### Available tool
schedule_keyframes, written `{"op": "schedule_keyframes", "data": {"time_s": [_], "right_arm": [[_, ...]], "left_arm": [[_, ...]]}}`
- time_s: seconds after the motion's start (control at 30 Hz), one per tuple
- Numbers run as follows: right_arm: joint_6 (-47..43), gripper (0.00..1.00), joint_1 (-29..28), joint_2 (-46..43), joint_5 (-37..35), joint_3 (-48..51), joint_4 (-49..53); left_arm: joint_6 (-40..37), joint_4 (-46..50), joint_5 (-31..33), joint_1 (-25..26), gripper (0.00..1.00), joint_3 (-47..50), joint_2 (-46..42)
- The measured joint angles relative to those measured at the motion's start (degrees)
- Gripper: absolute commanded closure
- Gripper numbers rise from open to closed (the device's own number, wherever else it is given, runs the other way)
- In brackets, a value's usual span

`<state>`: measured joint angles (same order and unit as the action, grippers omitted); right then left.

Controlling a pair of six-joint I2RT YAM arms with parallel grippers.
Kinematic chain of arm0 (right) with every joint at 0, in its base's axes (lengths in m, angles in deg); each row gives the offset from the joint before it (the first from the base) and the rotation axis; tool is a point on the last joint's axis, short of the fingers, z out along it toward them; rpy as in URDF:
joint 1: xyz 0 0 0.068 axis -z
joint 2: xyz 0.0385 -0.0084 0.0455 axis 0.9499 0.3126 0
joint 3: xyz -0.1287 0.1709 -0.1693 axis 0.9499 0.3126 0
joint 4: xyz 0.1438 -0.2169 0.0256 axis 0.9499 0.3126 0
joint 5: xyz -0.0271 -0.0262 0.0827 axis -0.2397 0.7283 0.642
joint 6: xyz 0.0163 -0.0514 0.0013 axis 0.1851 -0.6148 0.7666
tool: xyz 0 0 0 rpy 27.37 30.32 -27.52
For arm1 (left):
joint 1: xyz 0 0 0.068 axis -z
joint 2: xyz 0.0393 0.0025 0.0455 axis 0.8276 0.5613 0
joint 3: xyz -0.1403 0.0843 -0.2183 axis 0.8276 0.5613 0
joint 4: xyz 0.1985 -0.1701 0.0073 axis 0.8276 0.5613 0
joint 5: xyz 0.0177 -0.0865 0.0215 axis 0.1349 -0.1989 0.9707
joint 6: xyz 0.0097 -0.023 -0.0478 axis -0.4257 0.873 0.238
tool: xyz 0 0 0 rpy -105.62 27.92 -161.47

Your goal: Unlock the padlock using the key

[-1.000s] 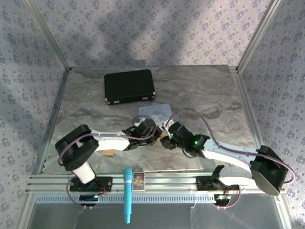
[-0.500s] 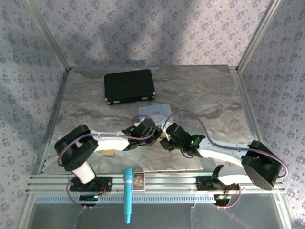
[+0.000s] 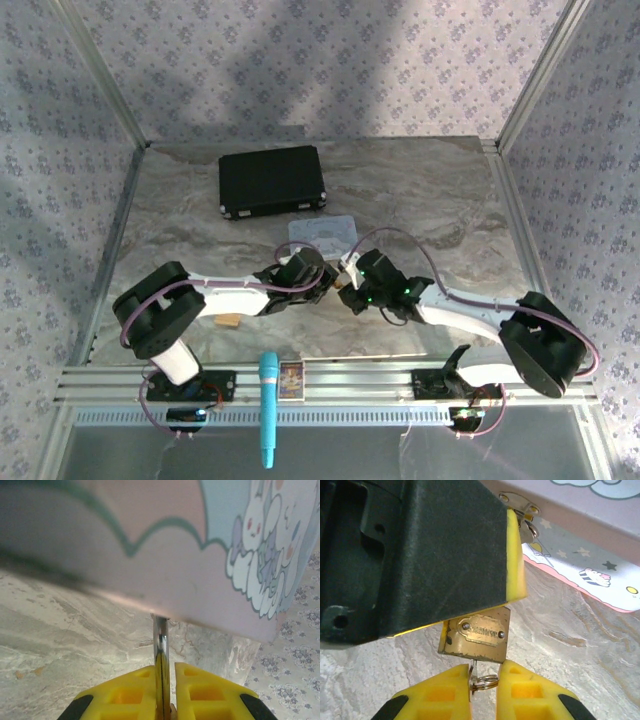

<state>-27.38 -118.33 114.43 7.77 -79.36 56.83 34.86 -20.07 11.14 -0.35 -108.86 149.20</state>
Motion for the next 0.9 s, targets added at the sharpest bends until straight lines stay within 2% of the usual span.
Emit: {"op": "schedule_keyframes", "data": {"time_s": [0.17,0.5,0.53,0.73,0.9], "right_arm": [[1.03,0.92,2.58,0.00,4.81,0.98,-1.88],[5.77,0.90,9.16,0.42,18.67,4.55,-8.02],[6.08,0.88,9.49,0.63,19.43,4.68,-8.39],[7.89,0.63,10.99,1.09,19.69,4.72,-8.17],[8.17,0.62,11.58,0.61,18.40,4.72,-7.15]], "left_arm": [[0.02,-0.13,0.02,0.00,1.00,0.02,0.00],[-0.20,-3.43,-0.46,-0.04,1.00,1.44,0.00],[-0.22,-3.72,-0.46,-0.04,1.00,1.60,0.00],[-0.66,-4.24,-0.63,-0.07,1.00,1.84,0.00],[-0.59,-4.35,-0.68,-0.04,1.00,1.84,0.02]]}}
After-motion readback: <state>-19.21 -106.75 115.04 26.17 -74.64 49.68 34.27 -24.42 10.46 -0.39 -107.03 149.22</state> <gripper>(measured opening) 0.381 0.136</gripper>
